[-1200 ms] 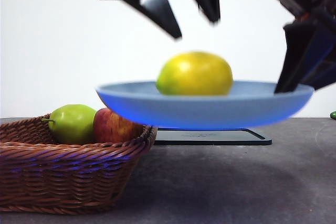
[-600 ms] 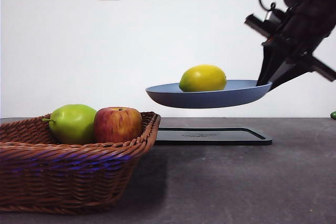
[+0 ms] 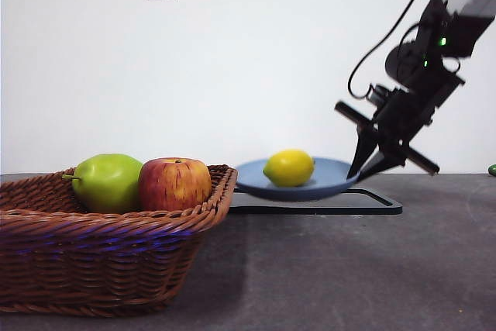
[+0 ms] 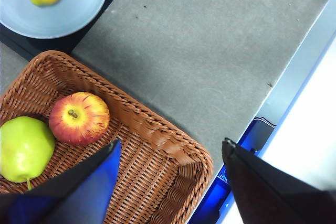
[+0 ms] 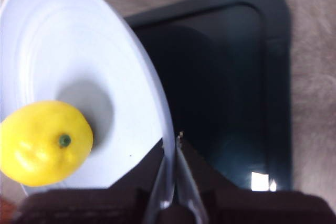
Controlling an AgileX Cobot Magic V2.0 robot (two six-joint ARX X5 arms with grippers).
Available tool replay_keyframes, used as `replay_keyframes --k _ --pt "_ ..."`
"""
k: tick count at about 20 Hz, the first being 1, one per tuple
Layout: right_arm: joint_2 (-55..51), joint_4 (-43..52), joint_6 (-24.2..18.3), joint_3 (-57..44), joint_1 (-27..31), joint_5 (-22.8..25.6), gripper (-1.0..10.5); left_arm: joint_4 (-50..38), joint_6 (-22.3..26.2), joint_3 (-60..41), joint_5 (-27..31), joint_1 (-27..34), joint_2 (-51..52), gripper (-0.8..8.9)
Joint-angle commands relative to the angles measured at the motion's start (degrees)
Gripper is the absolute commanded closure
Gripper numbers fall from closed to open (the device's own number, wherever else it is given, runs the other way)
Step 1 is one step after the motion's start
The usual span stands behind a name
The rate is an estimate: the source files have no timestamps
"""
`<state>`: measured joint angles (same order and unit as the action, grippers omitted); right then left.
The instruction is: Take the lemon from the basket,put the lemon in the plate,hand out the plate
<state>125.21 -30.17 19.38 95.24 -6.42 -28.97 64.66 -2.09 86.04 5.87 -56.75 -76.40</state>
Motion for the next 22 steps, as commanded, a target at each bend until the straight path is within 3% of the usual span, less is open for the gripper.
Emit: replay_keyframes --k 1,6,15,19,22 --pt "1.64 1.05 1.16 1.66 -0.02 -0.63 9.4 -0.90 -0.13 1.11 0.13 -0.55 -0.59 4.76" --pt "1.99 0.94 0.55 1.66 0.09 1.03 9.4 -2.05 -0.22 1.11 0.15 -0.48 -0.59 4.76" --pt "1.51 0.76 0.09 1.70 0.55 1.88 7.1 -2.01 -0.20 1.11 1.84 -0.48 -0.59 4.76" --pt "-4.35 -2.32 -3.39 1.70 2.21 1.88 7.1 -2.67 0.04 1.11 11.50 -0.42 -0.59 4.77" --pt "-12.98 -8.33 -10.67 1.68 2.56 2.10 7.1 -5.01 1.49 1.11 15.15 0.44 -0.59 4.82"
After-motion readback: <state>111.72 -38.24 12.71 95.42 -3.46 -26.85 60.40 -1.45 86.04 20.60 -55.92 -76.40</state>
